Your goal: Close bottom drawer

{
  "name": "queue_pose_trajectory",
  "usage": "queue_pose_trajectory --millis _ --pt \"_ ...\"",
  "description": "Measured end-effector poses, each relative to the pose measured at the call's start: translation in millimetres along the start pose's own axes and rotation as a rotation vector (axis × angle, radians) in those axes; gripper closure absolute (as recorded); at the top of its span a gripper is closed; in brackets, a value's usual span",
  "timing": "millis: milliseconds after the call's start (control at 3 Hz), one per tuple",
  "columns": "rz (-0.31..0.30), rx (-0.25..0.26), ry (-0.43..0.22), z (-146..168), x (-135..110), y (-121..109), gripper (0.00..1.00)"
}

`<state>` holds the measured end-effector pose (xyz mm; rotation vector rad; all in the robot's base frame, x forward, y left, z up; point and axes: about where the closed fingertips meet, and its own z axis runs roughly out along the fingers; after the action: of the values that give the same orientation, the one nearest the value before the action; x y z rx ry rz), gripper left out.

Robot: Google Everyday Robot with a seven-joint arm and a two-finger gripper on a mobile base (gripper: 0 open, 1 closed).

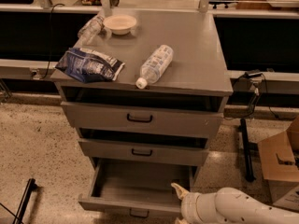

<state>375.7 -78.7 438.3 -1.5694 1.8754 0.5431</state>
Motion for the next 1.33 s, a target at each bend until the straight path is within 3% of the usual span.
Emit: queue_pose_trajectory --millis 333,667,1000,1333 --pt "0.005 0.032 0.015 3.4 3.3 -2.0 0.00" --pt "-0.042 0.086 0.002 24.1 16.2 -19.9 0.16" --pt "-0.096 0.097 -0.058 59.8 40.0 -33.9 0.38" --pt "-0.143 0.075 -0.144 98.8 66.4 -46.3 0.63"
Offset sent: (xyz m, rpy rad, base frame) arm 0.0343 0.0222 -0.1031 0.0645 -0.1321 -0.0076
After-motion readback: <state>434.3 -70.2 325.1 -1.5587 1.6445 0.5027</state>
